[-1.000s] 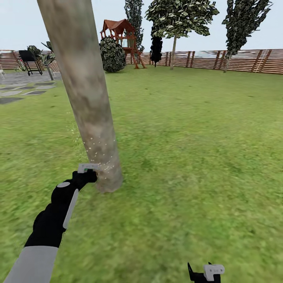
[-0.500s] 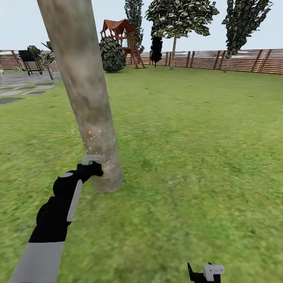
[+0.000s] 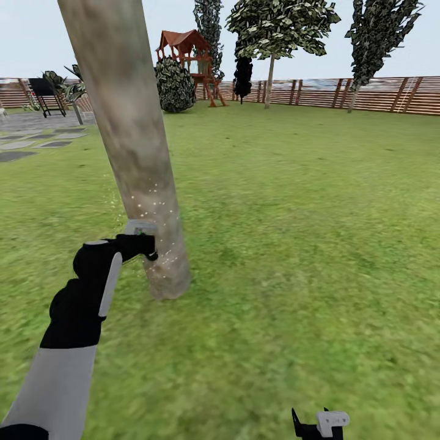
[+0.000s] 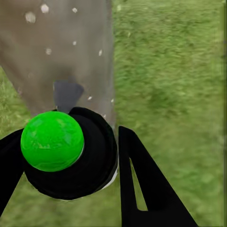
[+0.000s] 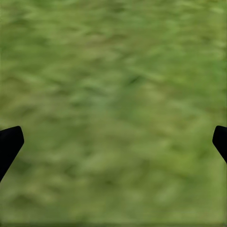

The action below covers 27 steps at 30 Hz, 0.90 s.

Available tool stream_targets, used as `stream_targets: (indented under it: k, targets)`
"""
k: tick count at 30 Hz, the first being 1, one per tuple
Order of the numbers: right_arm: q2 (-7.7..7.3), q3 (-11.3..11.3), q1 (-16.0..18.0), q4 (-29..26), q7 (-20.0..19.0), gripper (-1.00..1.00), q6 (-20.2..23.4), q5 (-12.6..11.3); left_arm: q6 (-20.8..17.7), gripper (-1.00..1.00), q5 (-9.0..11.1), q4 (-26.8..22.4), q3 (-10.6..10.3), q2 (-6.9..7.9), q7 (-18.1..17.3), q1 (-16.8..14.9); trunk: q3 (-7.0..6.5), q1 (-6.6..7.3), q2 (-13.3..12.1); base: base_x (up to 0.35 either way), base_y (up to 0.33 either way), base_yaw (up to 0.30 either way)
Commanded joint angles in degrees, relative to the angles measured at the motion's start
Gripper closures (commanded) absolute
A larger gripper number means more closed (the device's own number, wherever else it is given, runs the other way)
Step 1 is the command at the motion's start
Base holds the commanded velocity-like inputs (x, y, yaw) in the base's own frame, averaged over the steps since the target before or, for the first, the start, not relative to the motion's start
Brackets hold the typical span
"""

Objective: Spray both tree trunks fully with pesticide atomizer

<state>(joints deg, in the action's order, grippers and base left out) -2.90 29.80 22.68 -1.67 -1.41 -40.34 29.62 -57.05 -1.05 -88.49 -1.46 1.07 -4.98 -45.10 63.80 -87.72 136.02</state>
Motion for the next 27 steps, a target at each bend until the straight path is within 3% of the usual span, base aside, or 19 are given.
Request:
stream_targets:
  k: [1, 3, 6, 8, 12, 16, 23, 25, 27]
  targets:
    - [0.0, 0.0, 0.0, 0.0, 0.0, -1.0, 0.0, 0.0, -0.33, 1.0, -0.1, -0.04, -0.05, -0.04, -0.01, -0.58, 0.0, 0.0, 0.0, 0.0, 0.0, 0.0]
    - [0.0, 0.0, 0.0, 0.0, 0.0, -1.0, 0.0, 0.0, -0.78, 1.0, -0.13, -0.09, 0.24, 0.32, -0.02, -1.67, 0.0, 0.0, 0.0, 0.0, 0.0, 0.0]
    - [0.0, 0.0, 0.0, 0.0, 0.0, -1.0, 0.0, 0.0, -0.85, 1.0, -0.17, -0.1, 2.65, 1.12, -0.02, -2.01, 0.0, 0.0, 0.0, 0.0, 0.0, 0.0]
    - [0.0, 0.0, 0.0, 0.0, 0.0, -1.0, 0.0, 0.0, -0.91, 1.0, -0.14, 0.02, 5.72, 3.33, -0.1, -2.31, 0.0, 0.0, 0.0, 0.0, 0.0, 0.0]
    - [0.0, 0.0, 0.0, 0.0, 0.0, -1.0, 0.0, 0.0, -0.78, 1.0, -0.19, 0.16, 6.53, 6.51, -0.11, -2.31, 0.0, 0.0, 0.0, 0.0, 0.0, 0.0]
    - [0.0, 0.0, 0.0, 0.0, 0.0, -1.0, 0.0, 0.0, 0.13, 1.0, -0.46, 0.5, 6.31, 7.22, -0.11, -1.32, 0.0, 0.0, 0.0, 0.0, 0.0, 0.0]
    - [0.0, 0.0, 0.0, 0.0, 0.0, -1.0, 0.0, 0.0, 10.05, 1.0, -0.24, 4.19, 6.03, 6.68, -0.12, 9.33, 0.0, 0.0, 0.0, 0.0, 0.0, 0.0]
    - [0.0, 0.0, 0.0, 0.0, 0.0, -1.0, 0.0, 0.0, 15.47, 1.0, -0.2, 6.69, 6.03, 6.6, -0.11, 11.02, 0.0, 0.0, 0.0, 0.0, 0.0, 0.0]
    - [0.0, 0.0, 0.0, 0.0, 0.0, -1.0, 0.0, 0.0, 21.6, 1.0, -0.28, 12.7, 5.84, 6.23, 0.16, 12.43, 0.0, 0.0, 0.0, 0.0, 0.0, 0.0]
